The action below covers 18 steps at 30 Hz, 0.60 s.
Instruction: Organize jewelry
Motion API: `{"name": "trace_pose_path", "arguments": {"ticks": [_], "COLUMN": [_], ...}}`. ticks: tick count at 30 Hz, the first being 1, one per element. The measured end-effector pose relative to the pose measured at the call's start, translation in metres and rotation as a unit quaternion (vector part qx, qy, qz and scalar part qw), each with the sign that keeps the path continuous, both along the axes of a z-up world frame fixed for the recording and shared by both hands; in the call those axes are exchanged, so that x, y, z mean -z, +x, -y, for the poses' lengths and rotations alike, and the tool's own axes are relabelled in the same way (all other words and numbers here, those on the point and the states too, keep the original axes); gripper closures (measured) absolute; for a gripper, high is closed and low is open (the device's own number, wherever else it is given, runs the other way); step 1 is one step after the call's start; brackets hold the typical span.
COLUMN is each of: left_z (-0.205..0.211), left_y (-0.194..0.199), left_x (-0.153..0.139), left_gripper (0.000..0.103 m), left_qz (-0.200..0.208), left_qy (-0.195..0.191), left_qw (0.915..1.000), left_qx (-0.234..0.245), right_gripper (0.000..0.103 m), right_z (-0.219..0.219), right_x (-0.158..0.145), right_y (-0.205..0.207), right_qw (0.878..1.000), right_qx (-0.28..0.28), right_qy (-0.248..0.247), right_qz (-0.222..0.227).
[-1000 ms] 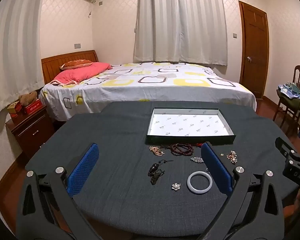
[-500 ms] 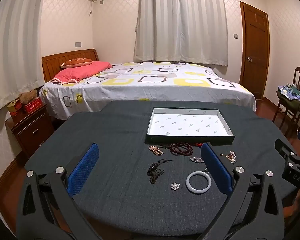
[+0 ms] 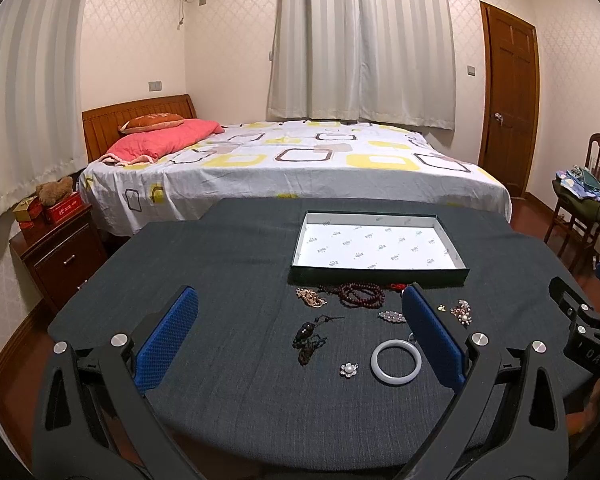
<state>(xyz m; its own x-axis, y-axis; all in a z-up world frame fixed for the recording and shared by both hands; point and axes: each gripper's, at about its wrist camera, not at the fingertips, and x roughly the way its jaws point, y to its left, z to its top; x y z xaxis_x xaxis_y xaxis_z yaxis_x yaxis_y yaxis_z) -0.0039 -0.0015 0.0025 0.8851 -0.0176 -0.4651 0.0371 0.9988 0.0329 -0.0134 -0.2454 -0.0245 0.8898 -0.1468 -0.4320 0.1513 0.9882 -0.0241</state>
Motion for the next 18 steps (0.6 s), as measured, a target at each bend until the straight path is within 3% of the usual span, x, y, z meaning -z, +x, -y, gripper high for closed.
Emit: {"name": "trace_pose_path", "arguments": {"ticks": [18], "left_z": [-0.0027], "left_y": [0.0007], "left_x": [0.0073], "left_gripper": [0.004], "left_qz": [-0.003], "left_qy": [-0.001], "left_qw": [1.0000], "left_qx": [-0.003], "right_gripper": [0.006], "right_z": [0.0003], "right_x": [-0.0004], "right_y": [0.0000], "right_qw": [1.000], "right_qx": [0.000], "right_qy": [0.000], "right_qz": [0.001]}}
